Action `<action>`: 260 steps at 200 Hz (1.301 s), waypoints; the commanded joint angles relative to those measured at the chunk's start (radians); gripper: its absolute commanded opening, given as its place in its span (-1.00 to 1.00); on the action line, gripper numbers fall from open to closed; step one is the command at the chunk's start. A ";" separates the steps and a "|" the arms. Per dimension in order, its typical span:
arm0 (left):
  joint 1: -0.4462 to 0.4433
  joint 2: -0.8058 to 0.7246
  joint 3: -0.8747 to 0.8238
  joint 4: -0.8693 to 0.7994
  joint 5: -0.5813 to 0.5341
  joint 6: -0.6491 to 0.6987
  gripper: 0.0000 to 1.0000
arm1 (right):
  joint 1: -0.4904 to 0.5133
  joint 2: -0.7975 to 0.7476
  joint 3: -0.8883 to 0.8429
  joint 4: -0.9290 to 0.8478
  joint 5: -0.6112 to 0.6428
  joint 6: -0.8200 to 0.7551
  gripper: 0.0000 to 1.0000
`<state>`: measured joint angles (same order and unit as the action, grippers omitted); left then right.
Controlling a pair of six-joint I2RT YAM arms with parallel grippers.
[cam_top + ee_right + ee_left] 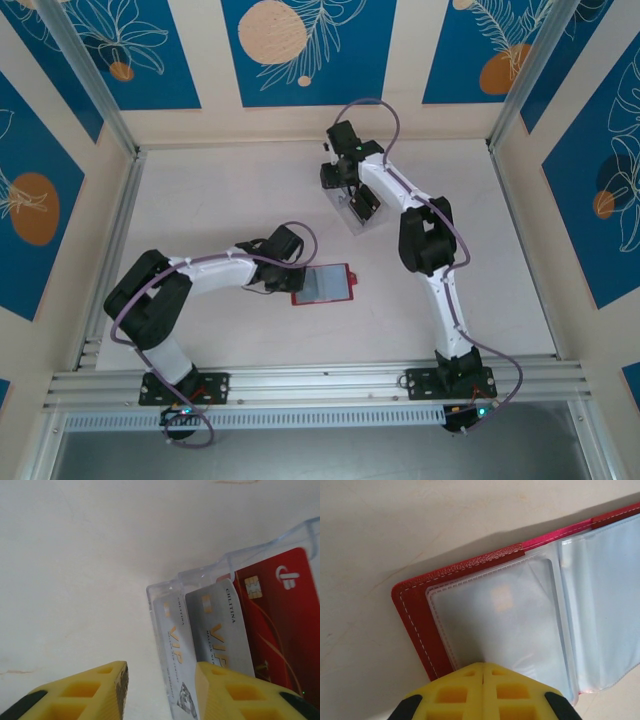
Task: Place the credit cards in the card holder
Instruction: Flip over the card slot in the card holder, then pick up the credit card from the storage box.
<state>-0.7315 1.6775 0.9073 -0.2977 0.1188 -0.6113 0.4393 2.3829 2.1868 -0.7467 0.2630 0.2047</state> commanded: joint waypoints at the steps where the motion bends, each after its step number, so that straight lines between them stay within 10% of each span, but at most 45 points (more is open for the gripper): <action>1: -0.011 0.021 -0.041 -0.045 -0.011 -0.013 -0.92 | 0.007 0.030 0.034 -0.035 0.026 -0.033 -0.19; 260: -0.012 0.031 -0.044 -0.026 0.001 -0.020 -0.94 | 0.050 0.067 0.039 -0.038 0.125 -0.145 -0.33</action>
<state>-0.7315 1.6764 0.9009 -0.2802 0.1207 -0.6224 0.4736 2.4371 2.2196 -0.7708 0.3428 0.0975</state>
